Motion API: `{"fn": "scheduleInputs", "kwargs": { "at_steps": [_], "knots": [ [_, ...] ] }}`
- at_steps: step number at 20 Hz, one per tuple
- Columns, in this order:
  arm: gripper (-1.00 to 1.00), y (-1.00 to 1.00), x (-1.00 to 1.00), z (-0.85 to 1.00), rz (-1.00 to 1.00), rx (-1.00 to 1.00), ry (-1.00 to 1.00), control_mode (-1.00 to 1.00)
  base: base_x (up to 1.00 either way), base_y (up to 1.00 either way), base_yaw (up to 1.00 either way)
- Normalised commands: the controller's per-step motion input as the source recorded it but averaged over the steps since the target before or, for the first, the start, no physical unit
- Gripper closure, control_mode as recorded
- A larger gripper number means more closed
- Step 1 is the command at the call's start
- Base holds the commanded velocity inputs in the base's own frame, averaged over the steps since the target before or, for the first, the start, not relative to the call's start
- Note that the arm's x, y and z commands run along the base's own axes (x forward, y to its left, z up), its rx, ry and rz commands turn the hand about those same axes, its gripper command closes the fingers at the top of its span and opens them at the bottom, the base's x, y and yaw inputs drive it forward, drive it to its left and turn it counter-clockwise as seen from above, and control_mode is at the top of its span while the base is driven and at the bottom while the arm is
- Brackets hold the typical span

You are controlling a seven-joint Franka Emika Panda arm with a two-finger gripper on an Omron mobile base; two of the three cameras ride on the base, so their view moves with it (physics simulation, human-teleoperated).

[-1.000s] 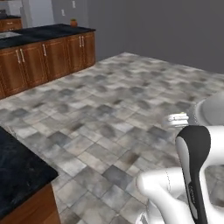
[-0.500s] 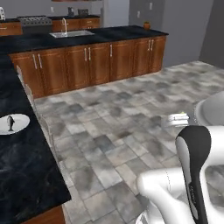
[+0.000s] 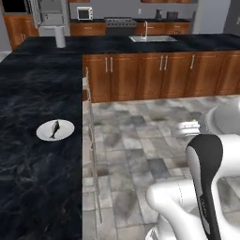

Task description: Take the lemon wedge from the fridge and place it on the plate with fish on the dining counter.

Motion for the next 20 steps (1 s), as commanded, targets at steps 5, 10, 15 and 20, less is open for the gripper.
{"fn": "scheduleInputs", "kwargs": {
  "at_steps": [5,10,15,20],
  "knots": [
    [1.0,0.0,0.0,0.0,0.0,0.0,0.0,1.0,0.01,-0.87,0.47],
    [1.0,0.0,0.0,0.0,0.0,0.0,0.0,1.0,0.0,-0.92,0.49],
    [1.0,0.0,0.0,0.0,0.0,0.0,0.0,1.0,0.54,-0.92,0.39],
    [1.0,0.0,0.0,0.0,0.0,0.0,0.0,1.0,0.81,-0.92,0.39]
  ]
}}
